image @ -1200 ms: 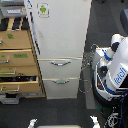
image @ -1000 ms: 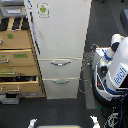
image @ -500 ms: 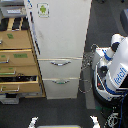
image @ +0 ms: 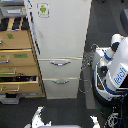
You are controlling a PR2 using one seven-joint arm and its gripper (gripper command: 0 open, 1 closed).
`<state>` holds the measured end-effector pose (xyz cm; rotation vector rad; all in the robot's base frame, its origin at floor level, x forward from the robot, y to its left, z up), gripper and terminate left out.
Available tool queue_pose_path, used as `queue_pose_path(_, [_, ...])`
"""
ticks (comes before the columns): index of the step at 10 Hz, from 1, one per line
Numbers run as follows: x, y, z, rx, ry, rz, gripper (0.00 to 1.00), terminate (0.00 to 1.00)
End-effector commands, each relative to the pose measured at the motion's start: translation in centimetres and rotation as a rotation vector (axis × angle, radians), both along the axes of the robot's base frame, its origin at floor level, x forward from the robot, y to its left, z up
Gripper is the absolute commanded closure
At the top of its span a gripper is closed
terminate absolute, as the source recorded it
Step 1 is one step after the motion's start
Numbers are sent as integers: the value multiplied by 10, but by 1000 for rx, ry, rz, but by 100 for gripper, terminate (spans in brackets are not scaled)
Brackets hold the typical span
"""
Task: Opening the fridge
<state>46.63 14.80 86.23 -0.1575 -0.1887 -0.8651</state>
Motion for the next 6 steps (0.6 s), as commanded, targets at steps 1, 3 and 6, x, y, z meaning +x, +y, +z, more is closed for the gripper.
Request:
queue_pose_path(1, [132,-48,31,39,-14,225,0,0])
queue_pose_path(3, [162,-45,35,74,-6,341,0,0])
queue_pose_path(6, [202,-27,56,137,-27,493,0,0])
